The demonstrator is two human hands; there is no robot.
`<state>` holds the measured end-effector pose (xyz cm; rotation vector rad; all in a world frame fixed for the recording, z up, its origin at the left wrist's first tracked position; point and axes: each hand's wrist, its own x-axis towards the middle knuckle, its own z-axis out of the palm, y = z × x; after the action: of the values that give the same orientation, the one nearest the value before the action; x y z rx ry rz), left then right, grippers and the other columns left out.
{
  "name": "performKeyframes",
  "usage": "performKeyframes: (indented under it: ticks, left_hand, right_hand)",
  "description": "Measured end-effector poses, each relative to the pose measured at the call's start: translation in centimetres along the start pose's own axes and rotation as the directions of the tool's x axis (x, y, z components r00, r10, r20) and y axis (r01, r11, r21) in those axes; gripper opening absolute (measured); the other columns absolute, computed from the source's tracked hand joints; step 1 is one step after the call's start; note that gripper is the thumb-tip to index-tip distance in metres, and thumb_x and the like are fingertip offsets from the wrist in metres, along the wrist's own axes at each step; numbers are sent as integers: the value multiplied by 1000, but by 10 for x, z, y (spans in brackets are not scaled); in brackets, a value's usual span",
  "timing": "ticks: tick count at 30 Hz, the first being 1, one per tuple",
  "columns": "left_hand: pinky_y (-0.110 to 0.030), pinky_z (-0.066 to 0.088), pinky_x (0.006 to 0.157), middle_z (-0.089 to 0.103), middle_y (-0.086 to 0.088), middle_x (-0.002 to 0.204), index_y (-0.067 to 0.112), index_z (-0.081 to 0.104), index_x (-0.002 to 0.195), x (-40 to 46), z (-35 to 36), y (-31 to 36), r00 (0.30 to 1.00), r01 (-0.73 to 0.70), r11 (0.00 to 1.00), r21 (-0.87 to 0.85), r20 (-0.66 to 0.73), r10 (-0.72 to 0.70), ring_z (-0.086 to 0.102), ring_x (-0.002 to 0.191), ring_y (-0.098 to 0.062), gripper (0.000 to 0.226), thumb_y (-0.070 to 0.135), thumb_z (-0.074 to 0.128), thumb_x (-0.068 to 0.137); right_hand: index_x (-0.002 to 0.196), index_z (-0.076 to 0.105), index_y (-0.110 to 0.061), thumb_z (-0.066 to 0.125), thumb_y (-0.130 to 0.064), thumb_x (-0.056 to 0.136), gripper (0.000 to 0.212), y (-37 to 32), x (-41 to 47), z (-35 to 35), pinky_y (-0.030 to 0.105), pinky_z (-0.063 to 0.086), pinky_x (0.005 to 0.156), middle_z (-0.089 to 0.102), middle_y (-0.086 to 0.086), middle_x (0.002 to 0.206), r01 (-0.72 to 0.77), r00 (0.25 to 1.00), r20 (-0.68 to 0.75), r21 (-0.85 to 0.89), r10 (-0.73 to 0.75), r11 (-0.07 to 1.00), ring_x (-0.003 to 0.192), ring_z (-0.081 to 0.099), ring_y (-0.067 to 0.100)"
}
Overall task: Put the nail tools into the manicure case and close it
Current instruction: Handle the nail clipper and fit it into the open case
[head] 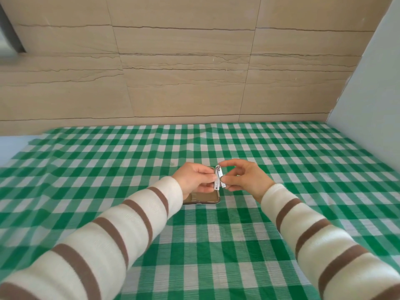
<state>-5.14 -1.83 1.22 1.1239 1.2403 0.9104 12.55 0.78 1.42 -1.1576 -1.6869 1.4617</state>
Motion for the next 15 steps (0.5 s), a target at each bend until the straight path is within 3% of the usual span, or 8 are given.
performKeyframes:
  ticks: [4,10,15]
  left_hand:
    - [-18,53,58,67,-10,89,4,66,99,-2,-5,3,1000,30,999,-26,4,-30,63,70,-13,20,9,65,80]
    - [-16,51,55,68,-3,80,8,68,95,-7,-10,5,996,76,996,-48,50,-74,61,62,-7,15,13,65,80]
    - [-16,50,54,66,-4,80,4,66,101,-9,-13,4,997,72,997,-41,43,-70,59,62,-8,22,13,64,81]
  right_hand:
    - [105,63,-31,70,-4,75,41,-3,-1,3,19,55,63,64,5,80,21,998,59,41,-24,999,67,68,13]
    - [97,65,-19,69,-4,75,27,-4,1,5,20,55,60,67,7,76,1,989,143,156,-23,988,66,68,17]
    - [89,65,-12,74,-16,63,28,-4,4,8,18,56,59,67,6,72,-9,991,135,212,-20,977,65,68,15]
